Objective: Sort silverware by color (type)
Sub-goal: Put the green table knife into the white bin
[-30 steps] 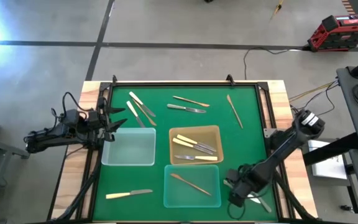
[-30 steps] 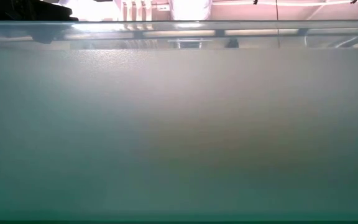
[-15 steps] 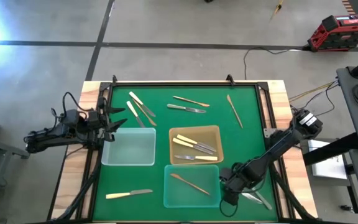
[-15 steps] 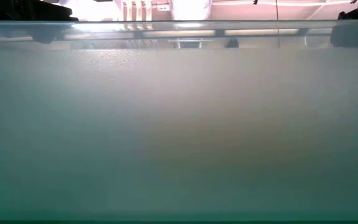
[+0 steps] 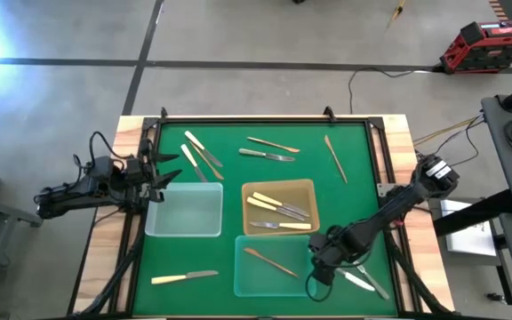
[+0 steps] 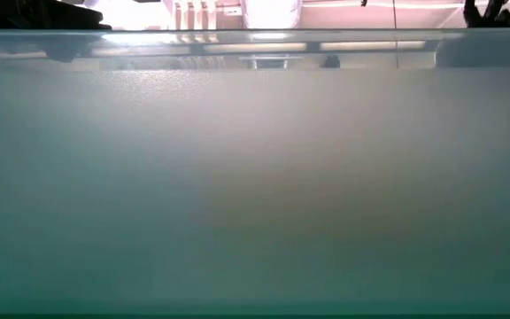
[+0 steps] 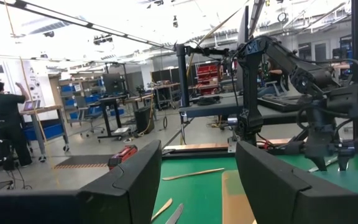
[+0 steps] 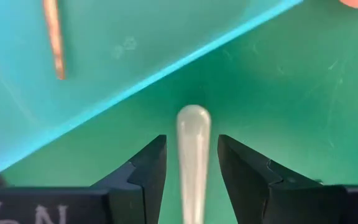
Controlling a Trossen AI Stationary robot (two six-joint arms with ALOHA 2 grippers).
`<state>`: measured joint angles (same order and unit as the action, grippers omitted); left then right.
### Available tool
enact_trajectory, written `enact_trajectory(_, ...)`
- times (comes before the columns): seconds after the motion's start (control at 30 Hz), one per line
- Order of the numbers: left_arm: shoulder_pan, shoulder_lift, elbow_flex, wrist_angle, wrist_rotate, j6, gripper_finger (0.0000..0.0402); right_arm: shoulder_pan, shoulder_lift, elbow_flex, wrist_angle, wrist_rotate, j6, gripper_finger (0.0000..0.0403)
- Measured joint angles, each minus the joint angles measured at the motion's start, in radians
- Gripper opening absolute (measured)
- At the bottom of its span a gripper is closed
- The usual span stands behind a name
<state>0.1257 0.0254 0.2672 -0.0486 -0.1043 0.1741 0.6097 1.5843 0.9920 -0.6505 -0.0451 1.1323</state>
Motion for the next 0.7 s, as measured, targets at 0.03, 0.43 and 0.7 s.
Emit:
enact_trajectory(0.03, 0.000, 0.000, 0.000, 0.000, 0.000, 0.000, 0.0192, -0.002, 0.006, 0.000, -0.001, -0.006, -0.005, 0.0135)
enact_trajectory(0.43, 0.000, 0.000, 0.000, 0.000, 0.000, 0.000, 0.0192, -0.002, 0.089, 0.003, 0.005, -0.041, -0.019, 0.0134)
enact_trajectory(0.7, 0.000, 0.000, 0.000, 0.000, 0.000, 0.000, 0.0192, -0.002, 0.115, 0.002, -0.004, -0.038, -0.008, 0.0063)
